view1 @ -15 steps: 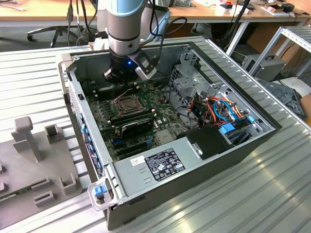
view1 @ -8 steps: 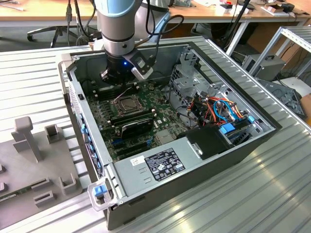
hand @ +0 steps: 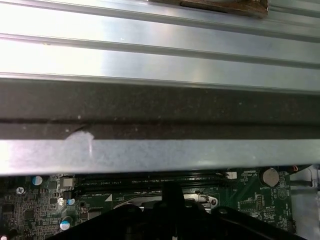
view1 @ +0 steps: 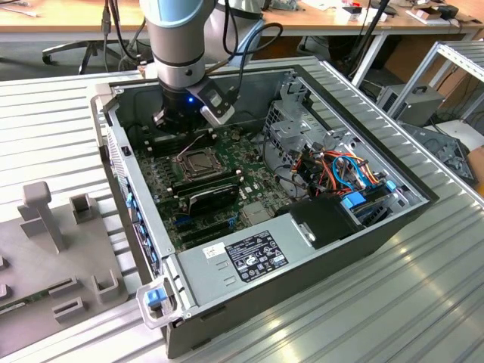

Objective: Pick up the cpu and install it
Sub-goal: 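Install the first cpu locking lever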

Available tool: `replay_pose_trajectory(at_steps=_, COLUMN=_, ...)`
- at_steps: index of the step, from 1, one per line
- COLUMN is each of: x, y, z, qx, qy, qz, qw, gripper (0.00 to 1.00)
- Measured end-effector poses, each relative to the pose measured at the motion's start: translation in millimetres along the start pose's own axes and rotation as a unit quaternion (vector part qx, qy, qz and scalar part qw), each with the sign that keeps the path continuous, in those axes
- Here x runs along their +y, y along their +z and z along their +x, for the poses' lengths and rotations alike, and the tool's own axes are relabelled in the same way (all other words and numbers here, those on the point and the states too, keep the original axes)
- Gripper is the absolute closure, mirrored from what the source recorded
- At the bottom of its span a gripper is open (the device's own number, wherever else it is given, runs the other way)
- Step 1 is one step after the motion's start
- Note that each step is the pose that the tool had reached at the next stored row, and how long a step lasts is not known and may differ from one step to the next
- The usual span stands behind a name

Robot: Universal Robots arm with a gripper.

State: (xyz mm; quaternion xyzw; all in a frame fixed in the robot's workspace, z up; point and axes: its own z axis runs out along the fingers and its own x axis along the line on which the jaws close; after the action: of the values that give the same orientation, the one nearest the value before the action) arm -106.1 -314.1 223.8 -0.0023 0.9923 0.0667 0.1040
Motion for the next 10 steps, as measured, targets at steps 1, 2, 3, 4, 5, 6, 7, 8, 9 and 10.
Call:
replay_pose_trajectory(at_steps=1, x=0.0, y=0.2, z=0.1, qx=0.0, qy=0.0, qz=0.0007, qw=1.0, gripper=0.89)
replay_pose_trajectory(at_steps=2, x=-0.1, y=0.7, z=0.2, qx=0.0, qy=0.0, qz=0.0016, qw=1.0, gripper=0.89)
replay_pose_trajectory(at_steps=3, x=-0.2, y=1.1, z=0.3, qx=0.0, qy=0.0, qz=0.0022, qw=1.0, gripper=0.89)
replay_pose_trajectory(at_steps=4, x=-0.3, y=1.6, z=0.4, qx=0.0, qy=0.0, qz=0.0028, qw=1.0, gripper=0.89)
replay_pose_trajectory(at_steps=5, x=-0.3, y=2.3, z=0.5, qx=0.0, qy=0.0, qz=0.0035, qw=0.99999, gripper=0.89)
replay_pose_trajectory(at_steps=6, x=-0.4, y=2.9, z=0.6, qx=0.0, qy=0.0, qz=0.004, qw=0.99999, gripper=0.89)
replay_pose_trajectory(at_steps=7, x=-0.6, y=3.9, z=0.7, qx=0.0, qy=0.0, qz=0.0051, qw=0.99999, gripper=0.89)
replay_pose_trajectory(at_steps=8, x=-0.6, y=4.6, z=0.6, qx=0.0, qy=0.0, qz=0.0063, qw=0.99998, gripper=0.89)
replay_pose_trajectory(at_steps=9, x=-0.6, y=5.0, z=0.1, qx=0.0, qy=0.0, qz=0.007, qw=0.99998, gripper=0.89)
replay_pose_trajectory(at_steps=10, x=-0.5, y=5.5, z=-1.2, qx=0.0, qy=0.0, qz=0.0077, qw=0.99997, gripper=0.89)
